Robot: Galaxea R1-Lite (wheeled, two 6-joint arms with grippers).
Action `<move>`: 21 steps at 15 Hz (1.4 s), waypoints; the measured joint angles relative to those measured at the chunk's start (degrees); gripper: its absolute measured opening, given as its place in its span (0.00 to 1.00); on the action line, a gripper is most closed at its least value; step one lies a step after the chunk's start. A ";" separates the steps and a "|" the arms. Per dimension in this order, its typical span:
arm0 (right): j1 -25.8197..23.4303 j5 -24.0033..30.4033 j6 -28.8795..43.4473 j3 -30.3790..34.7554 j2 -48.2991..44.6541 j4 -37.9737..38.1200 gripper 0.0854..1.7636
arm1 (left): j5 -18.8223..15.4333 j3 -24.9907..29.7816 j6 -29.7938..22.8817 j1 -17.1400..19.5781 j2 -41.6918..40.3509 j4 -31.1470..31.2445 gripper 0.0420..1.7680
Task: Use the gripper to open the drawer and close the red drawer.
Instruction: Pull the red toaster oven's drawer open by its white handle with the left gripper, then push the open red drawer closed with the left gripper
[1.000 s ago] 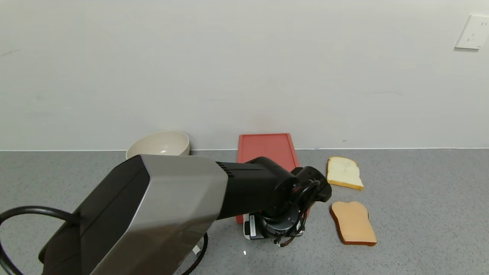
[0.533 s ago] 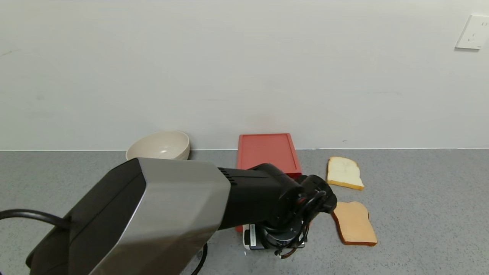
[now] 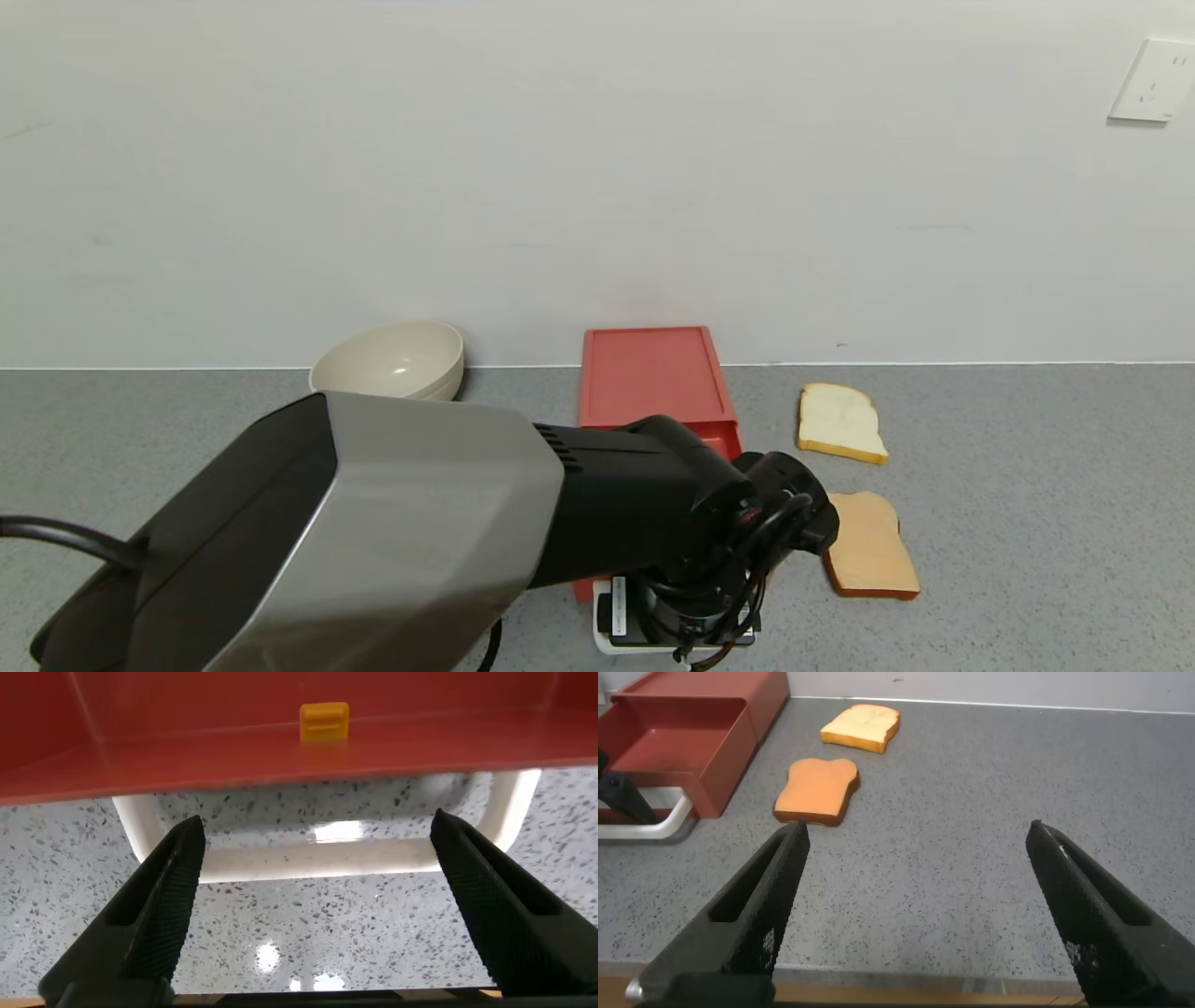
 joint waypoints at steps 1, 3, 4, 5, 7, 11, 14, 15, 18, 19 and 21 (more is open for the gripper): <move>0.00 -0.02 0.00 0.00 0.00 -0.02 0.97 | 0.17 -0.05 0.00 -0.10 -0.05 0.89 0.97; 0.00 -0.02 0.02 0.00 0.00 -0.02 0.97 | 0.94 -0.79 0.35 -0.11 -0.16 2.01 0.97; 0.00 -0.04 0.00 0.00 0.00 -0.02 0.97 | 1.11 -1.24 0.74 -0.02 -0.39 2.04 0.97; 0.00 -0.04 0.02 0.00 0.00 -0.02 0.97 | 1.30 -1.68 1.02 0.06 -0.85 2.04 0.97; 0.00 -0.04 0.02 0.00 0.00 -0.02 0.97 | 1.41 -2.51 1.99 0.32 -2.26 2.60 0.97; 0.00 -0.04 0.00 0.00 0.00 -0.02 0.97 | 0.80 -5.29 3.22 0.67 -5.68 6.38 0.97; 0.00 -0.02 0.02 0.00 0.00 -0.02 0.97 | -1.10 -5.05 8.16 0.95 -10.12 6.70 0.97; 0.00 -0.04 0.00 0.00 0.00 0.00 0.97 | -3.02 -4.52 10.89 1.06 -12.21 6.67 0.97; 0.00 -0.02 0.00 0.00 0.00 0.00 0.97 | -8.27 -2.47 19.21 1.94 -18.60 5.99 0.97; 0.00 -0.02 0.02 0.00 0.00 -0.02 0.97 | -9.97 -1.90 20.92 2.46 -20.64 5.55 0.97; 0.00 -0.04 0.00 0.00 0.00 0.00 0.97 | -13.01 0.41 23.95 3.95 -24.20 1.72 0.97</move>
